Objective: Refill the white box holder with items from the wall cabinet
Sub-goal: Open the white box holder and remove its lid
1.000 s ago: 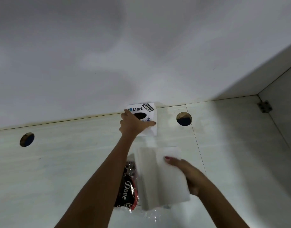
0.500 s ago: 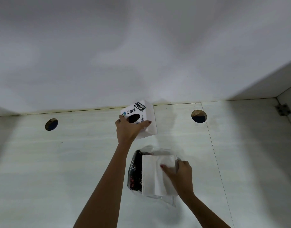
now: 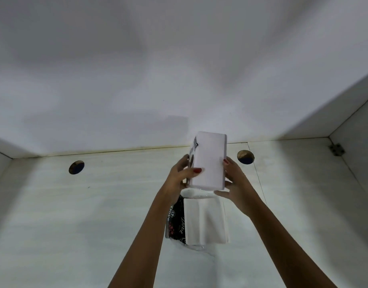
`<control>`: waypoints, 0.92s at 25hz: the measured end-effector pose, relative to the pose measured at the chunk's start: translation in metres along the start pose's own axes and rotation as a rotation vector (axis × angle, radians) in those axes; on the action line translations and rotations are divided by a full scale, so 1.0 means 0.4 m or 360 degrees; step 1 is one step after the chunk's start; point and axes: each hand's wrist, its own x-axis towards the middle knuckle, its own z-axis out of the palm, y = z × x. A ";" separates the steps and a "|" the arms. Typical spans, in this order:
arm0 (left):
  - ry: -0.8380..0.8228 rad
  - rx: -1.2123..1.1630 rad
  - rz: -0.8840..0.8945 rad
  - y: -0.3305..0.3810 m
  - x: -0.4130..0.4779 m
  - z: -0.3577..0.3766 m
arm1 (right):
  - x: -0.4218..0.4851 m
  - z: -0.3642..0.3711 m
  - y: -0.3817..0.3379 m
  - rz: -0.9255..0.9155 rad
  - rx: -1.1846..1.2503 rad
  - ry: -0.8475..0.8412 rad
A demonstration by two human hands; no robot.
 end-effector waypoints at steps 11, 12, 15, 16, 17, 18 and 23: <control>-0.0548 0.0080 0.0004 -0.064 -0.233 0.075 | -0.242 -0.009 0.030 -0.0356 -0.0546 -0.0146; -0.0583 0.0088 0.0003 -0.072 -0.248 0.082 | -0.256 -0.014 0.039 -0.0398 -0.0593 -0.0158; -0.0571 -0.0220 -0.0023 -0.124 -0.259 0.054 | -0.291 -0.036 0.055 -0.0516 -0.0513 -0.0177; -0.0610 -0.0464 -0.0025 -0.142 -0.256 0.038 | -0.299 -0.044 0.049 -0.0525 -0.0397 -0.0162; -0.0616 -0.0648 -0.0002 -0.160 -0.254 0.024 | -0.305 -0.051 0.041 -0.0525 -0.0333 -0.0155; -0.0554 -0.0743 -0.0005 -0.173 -0.249 0.016 | -0.307 -0.058 0.031 -0.0530 -0.0344 -0.0152; -0.0417 -0.0820 0.0071 -0.160 -0.215 0.037 | -0.297 -0.084 0.026 -0.0227 0.0134 -0.0350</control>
